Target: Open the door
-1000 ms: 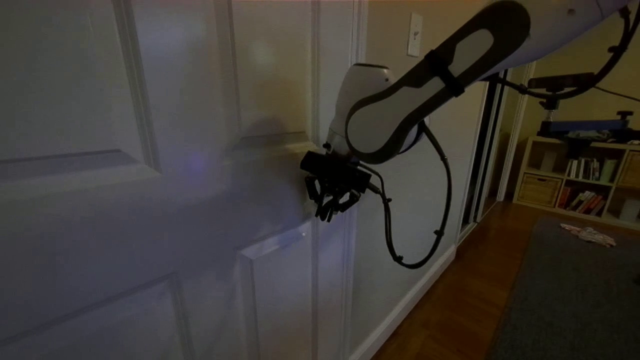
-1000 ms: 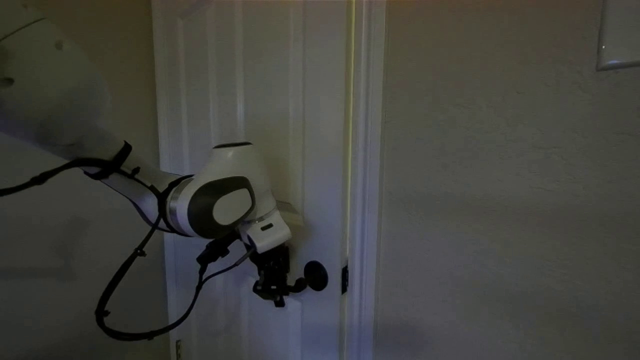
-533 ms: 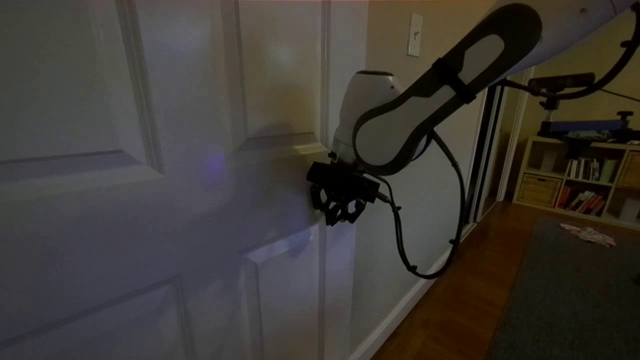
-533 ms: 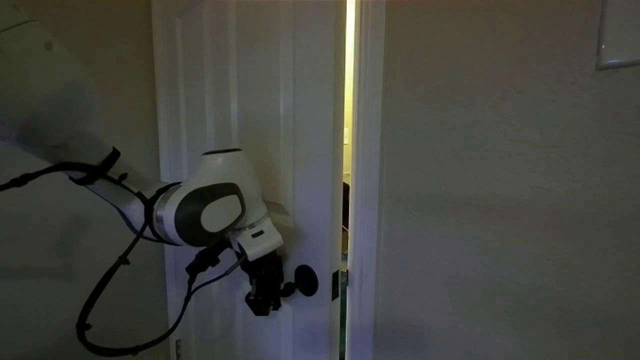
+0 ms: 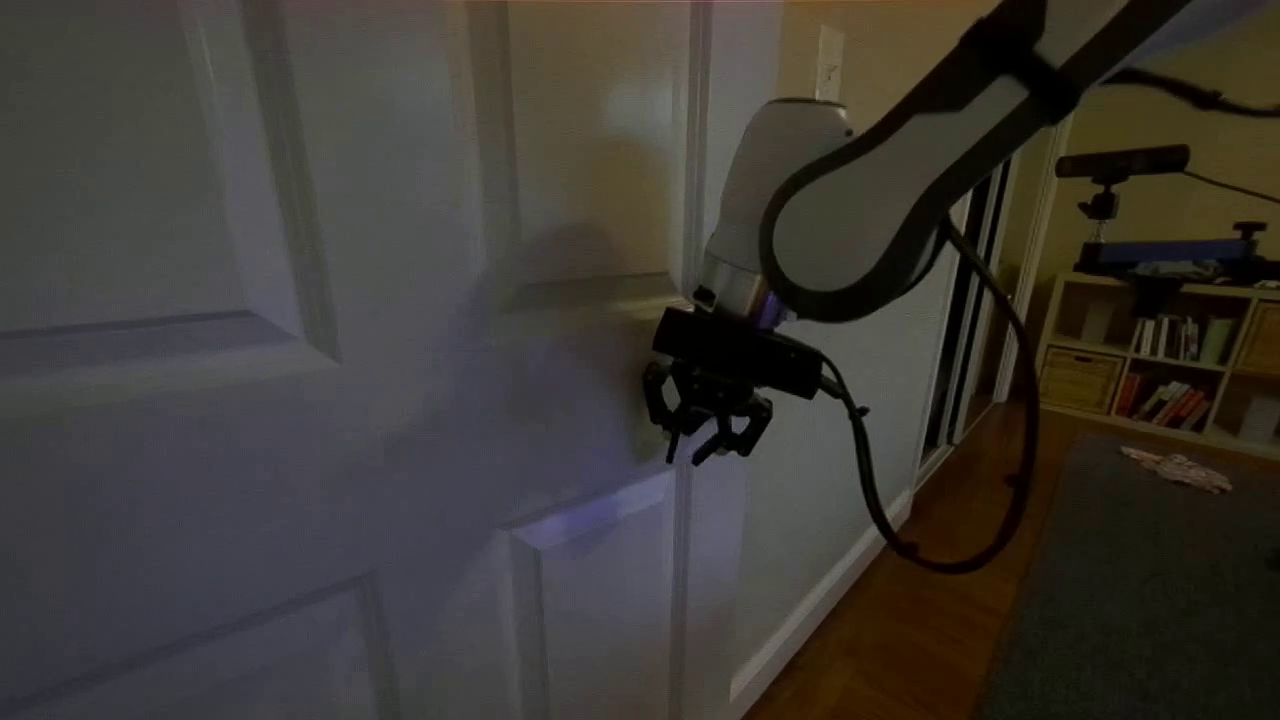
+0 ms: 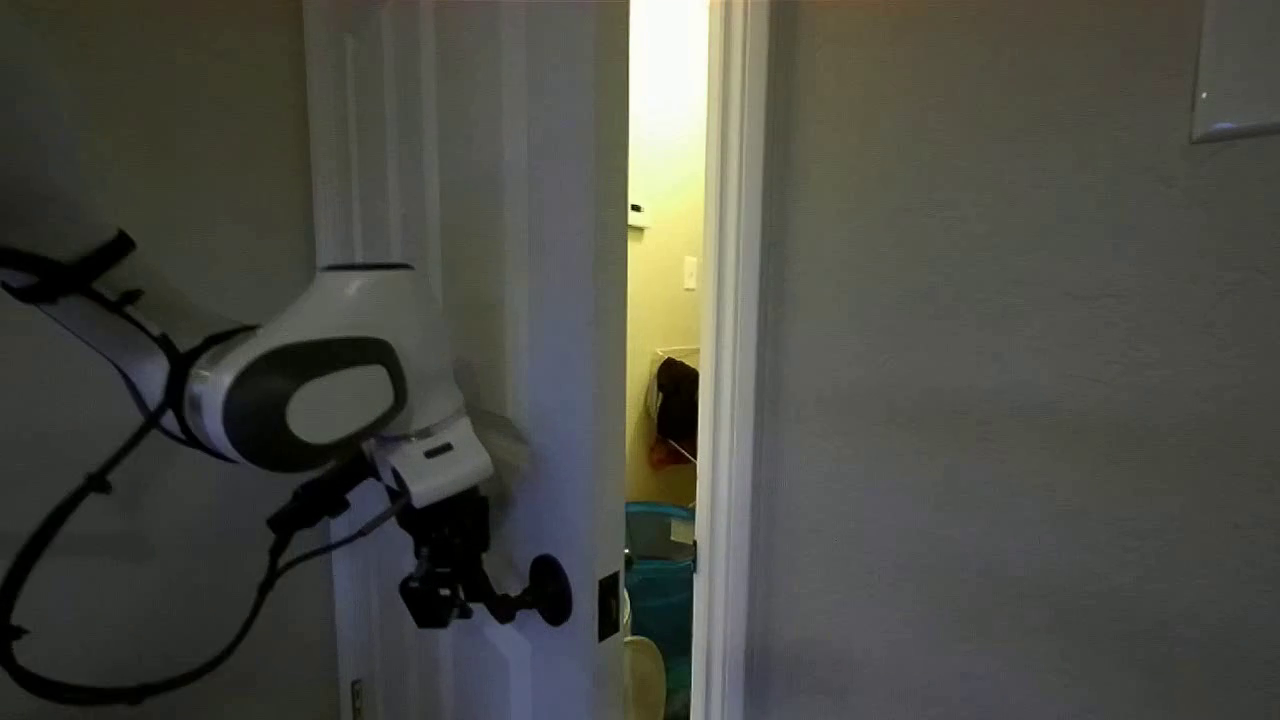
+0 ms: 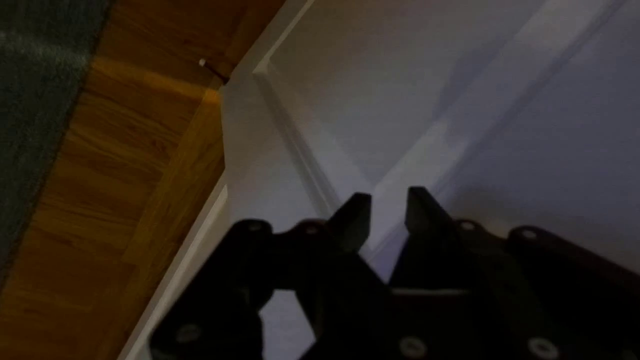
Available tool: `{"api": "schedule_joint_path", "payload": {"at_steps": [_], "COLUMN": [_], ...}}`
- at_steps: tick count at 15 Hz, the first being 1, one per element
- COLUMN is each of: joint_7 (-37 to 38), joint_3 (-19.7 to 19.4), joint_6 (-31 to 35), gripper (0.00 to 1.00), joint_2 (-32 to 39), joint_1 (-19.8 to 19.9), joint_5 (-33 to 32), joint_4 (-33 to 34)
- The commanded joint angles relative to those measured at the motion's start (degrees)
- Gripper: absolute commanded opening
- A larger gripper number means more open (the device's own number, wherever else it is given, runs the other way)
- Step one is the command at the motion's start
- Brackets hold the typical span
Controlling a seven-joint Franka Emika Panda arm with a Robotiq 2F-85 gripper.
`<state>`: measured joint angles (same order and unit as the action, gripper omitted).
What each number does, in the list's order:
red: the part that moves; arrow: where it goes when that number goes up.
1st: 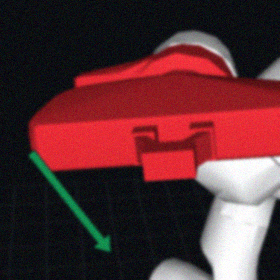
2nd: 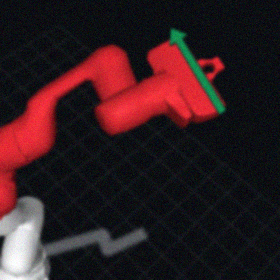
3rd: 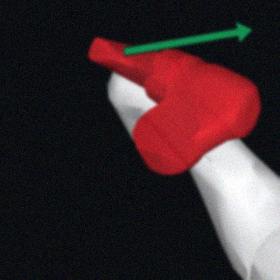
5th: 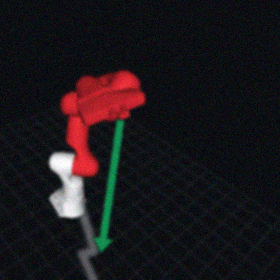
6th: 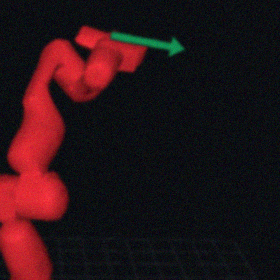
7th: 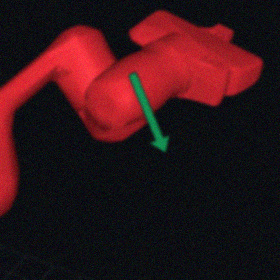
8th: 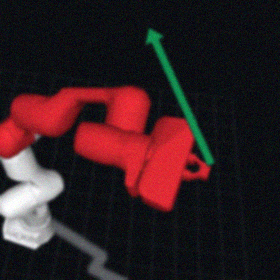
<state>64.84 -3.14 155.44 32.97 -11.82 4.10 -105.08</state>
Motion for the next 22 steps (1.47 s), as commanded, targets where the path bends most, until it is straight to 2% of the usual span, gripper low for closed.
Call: {"api": "schedule_joint_path", "payload": {"at_steps": [1, 3, 5, 7, 8, 13, 15, 19, 21, 22], "joint_7": [-6.79, -9.88, -11.36, -11.36, -11.35, -9.2, -11.95, -17.47, -18.61, -17.21], "joint_3": [7.76, 10.45, 10.67, 9.51, 8.91, 7.18, 7.2, 7.17, 7.0, 8.11], "joint_6": [-4.05, -6.16, -8.51, -12.43, -14.95, -29.03, -32.94, -34.68, -34.04, -33.98], "gripper": [0.58, 0.71, 0.84, 0.97, 1.0, 1.0, 1.0, 1.0, 1.0, 1.0], "joint_2": [-12.34, -15.8, -19.6, -24.3, -26.71, -38.16, -42.15, -48.33, -50.19, -46.25], "joint_1": [2.37, 2.83, 2.38, 1.94, 1.88, 3.66, 5.23, 8.07, 9.32, 9.27], "joint_5": [7.58, 12.22, 14.1, 12.69, 11.28, 1.35, -1.98, -4.04, -2.98, -2.85], "joint_4": [-11.11, -12.76, -14.58, -16.77, -17.76, -21.96, -23.54, -26.58, -27.61, -24.33]}}
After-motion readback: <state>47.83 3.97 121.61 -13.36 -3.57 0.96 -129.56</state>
